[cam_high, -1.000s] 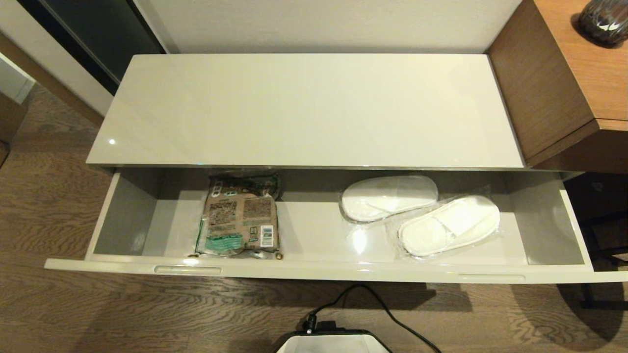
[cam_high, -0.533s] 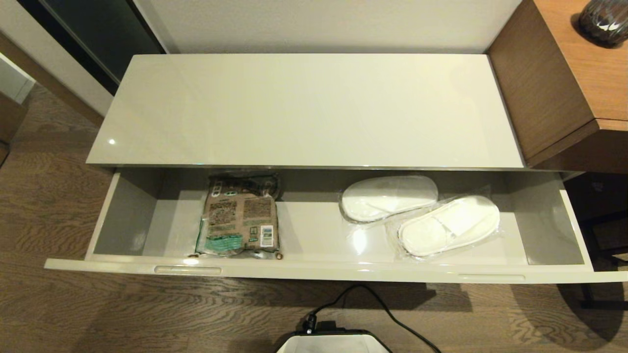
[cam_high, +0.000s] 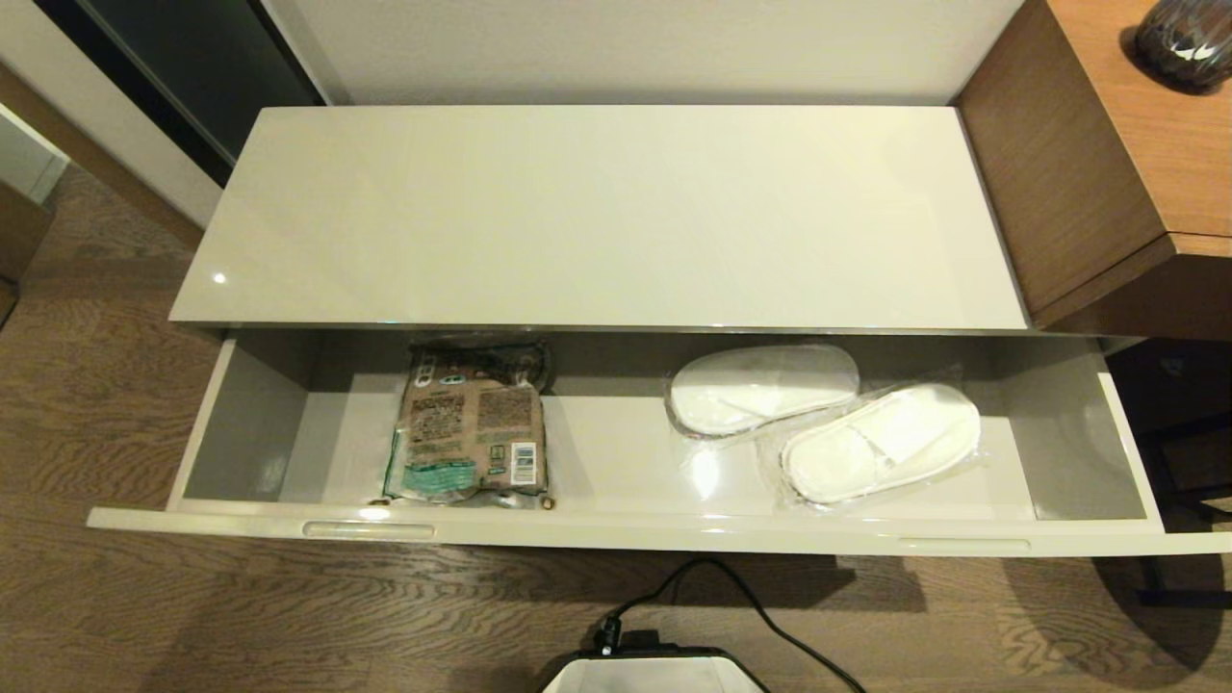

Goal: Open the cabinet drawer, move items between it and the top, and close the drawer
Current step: Take out the tissue from the drawer

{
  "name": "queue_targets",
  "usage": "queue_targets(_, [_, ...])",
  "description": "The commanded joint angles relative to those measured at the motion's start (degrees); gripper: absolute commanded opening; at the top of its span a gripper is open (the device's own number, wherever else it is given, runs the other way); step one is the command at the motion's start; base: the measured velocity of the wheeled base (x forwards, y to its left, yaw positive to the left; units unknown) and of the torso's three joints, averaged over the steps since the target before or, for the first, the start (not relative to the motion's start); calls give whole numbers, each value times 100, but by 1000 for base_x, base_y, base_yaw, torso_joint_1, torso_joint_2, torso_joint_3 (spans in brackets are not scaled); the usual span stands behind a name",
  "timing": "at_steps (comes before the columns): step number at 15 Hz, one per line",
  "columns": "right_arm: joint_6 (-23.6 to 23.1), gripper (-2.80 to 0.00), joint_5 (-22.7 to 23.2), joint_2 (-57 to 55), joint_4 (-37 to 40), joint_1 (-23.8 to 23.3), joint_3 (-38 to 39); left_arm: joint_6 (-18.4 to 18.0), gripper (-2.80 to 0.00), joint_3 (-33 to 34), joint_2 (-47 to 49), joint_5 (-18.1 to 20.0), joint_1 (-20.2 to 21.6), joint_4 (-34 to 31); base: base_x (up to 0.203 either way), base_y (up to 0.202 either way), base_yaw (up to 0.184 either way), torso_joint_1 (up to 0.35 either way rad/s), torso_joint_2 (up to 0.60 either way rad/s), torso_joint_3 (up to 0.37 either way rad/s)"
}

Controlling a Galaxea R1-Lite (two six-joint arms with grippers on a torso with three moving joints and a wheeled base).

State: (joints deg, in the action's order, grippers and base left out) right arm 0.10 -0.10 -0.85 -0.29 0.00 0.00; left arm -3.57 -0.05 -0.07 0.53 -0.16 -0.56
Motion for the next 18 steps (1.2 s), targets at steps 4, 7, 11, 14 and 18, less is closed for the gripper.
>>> queue_targets(4, [-1, -280, 1, -2, -6, 0, 9, -341, -280, -43, 5, 23, -2, -17, 0, 0, 0, 0, 0, 0])
queue_targets(7, [-1, -280, 1, -2, -6, 0, 18, -347, -280, -902, 760, 125, 7, -84, 0, 0, 0, 0, 0, 0])
queue_targets(11, [-1, -280, 1, -2, -6, 0, 9, 243, -280, -2520, 3729, 222, 48, -331, 0, 0, 0, 0, 0, 0])
queue_targets(14, [-1, -280, 1, -2, -6, 0, 9, 545, -280, -3188, 5821, 427, -40, -435, 0, 0, 0, 0, 0, 0])
queue_targets(18, [-1, -280, 1, -2, -6, 0, 10, 1362, -280, -3724, 8604, 673, -242, -63, 0, 0, 0, 0, 0, 0])
